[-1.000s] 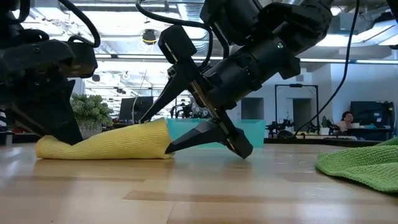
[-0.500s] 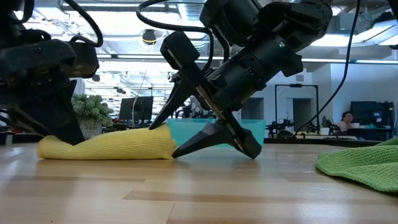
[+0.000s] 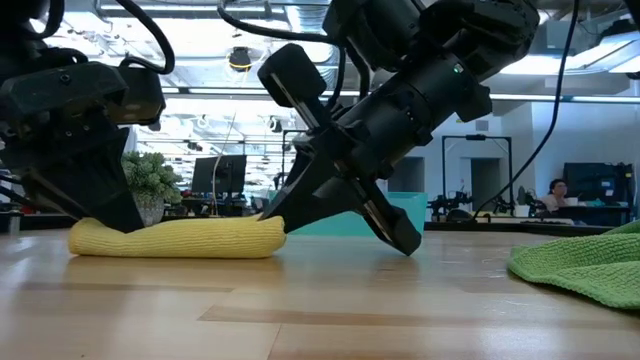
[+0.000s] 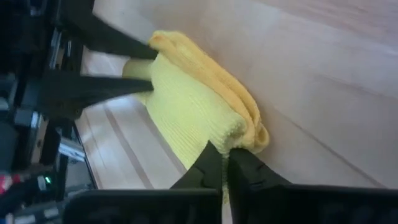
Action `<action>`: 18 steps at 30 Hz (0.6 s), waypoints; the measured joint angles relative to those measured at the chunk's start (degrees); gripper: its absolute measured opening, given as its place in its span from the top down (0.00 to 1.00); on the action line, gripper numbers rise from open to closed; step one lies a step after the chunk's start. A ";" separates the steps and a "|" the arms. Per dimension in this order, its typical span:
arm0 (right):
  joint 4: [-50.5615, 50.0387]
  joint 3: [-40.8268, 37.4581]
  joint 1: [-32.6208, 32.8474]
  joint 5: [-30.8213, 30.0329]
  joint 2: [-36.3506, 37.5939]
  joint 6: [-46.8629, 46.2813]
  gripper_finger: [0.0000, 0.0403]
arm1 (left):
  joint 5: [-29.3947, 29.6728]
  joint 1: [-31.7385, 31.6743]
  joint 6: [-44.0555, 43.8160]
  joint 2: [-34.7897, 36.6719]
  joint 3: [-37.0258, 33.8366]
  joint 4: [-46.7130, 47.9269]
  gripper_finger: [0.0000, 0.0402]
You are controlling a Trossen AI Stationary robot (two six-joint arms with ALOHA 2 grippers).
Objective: Roll microfiber towels into tight, uniform cylinder then place into a basket
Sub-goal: Put the yellow microfiber cloth into the green bin
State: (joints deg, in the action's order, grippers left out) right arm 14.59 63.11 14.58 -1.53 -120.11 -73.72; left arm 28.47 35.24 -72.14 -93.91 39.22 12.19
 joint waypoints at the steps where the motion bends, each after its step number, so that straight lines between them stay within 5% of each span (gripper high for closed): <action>1: 0.00 0.00 0.16 -0.06 0.00 0.77 0.97 | -0.23 -0.13 0.00 0.02 0.00 -0.03 0.71; 8: -0.20 0.00 0.80 -0.15 0.00 1.34 0.94 | -1.70 -1.64 3.96 0.11 0.09 0.16 0.67; 18: -0.28 0.00 1.52 -1.60 0.00 2.36 0.95 | -4.66 -3.91 3.06 0.21 0.17 1.59 0.49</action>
State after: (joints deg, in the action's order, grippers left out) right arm 14.31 63.11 16.10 -3.13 -120.11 -71.36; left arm 23.81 31.33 -69.08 -93.70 39.40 13.78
